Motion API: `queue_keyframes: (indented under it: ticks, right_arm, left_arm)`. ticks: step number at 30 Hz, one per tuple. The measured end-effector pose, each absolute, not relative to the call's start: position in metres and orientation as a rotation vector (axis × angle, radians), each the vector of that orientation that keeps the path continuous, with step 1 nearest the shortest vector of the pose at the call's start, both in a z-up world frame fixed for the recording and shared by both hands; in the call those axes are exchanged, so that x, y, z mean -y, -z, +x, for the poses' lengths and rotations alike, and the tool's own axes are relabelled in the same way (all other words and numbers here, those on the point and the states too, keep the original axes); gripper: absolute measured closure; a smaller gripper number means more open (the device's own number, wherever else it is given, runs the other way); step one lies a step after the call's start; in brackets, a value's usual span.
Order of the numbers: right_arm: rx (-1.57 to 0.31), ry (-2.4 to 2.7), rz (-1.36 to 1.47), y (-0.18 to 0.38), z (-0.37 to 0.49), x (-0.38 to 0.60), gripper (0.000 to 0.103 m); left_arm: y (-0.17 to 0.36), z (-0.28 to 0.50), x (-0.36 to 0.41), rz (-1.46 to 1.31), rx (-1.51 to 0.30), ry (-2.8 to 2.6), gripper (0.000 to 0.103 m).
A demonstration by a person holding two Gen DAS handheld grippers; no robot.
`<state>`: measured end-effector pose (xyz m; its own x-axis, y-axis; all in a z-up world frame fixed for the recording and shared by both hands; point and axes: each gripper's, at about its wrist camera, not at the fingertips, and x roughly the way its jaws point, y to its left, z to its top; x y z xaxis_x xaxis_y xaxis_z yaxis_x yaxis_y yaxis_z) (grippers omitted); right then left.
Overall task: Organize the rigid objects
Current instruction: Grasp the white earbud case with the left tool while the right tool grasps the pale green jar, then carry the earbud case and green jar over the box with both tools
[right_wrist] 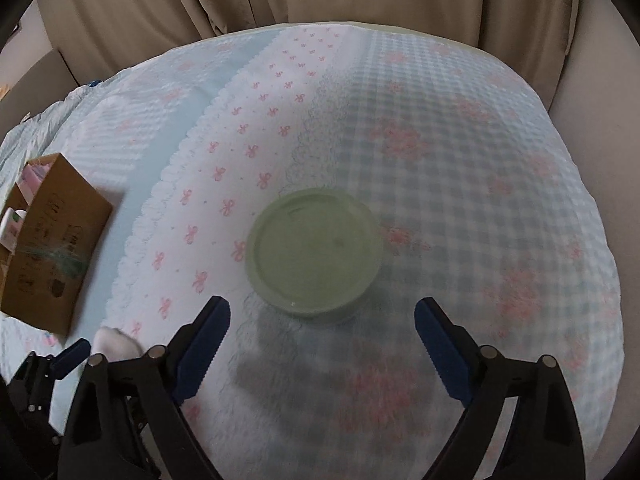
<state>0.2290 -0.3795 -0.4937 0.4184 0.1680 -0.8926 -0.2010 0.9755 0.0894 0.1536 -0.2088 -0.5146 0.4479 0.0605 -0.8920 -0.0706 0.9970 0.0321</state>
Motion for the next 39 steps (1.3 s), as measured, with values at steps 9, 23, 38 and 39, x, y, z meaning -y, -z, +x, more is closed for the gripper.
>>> queue_keyframes:
  ticks: [9,23,38,39]
  right_arm:
    - [-1.101,-0.237,-0.059,0.513,0.247,0.374,0.028]
    - [-1.108,-0.221,-0.027,0.502,0.249,0.372,0.037]
    - [-0.962,-0.156,0.032,0.347,0.208,0.36,0.037]
    - [-0.952,-0.158,0.032,0.333,0.204,0.356,0.037]
  left_arm:
    - [0.514,0.162,0.206,-0.066,-1.11,-0.058,0.036]
    - [0.498,0.164,0.191,-0.092,-1.079,-0.039,0.044]
    - [0.326,0.13,0.136,-0.136,-0.821,-0.036,0.044]
    - [0.312,0.127,0.13,-0.135,-0.806,-0.039,0.044]
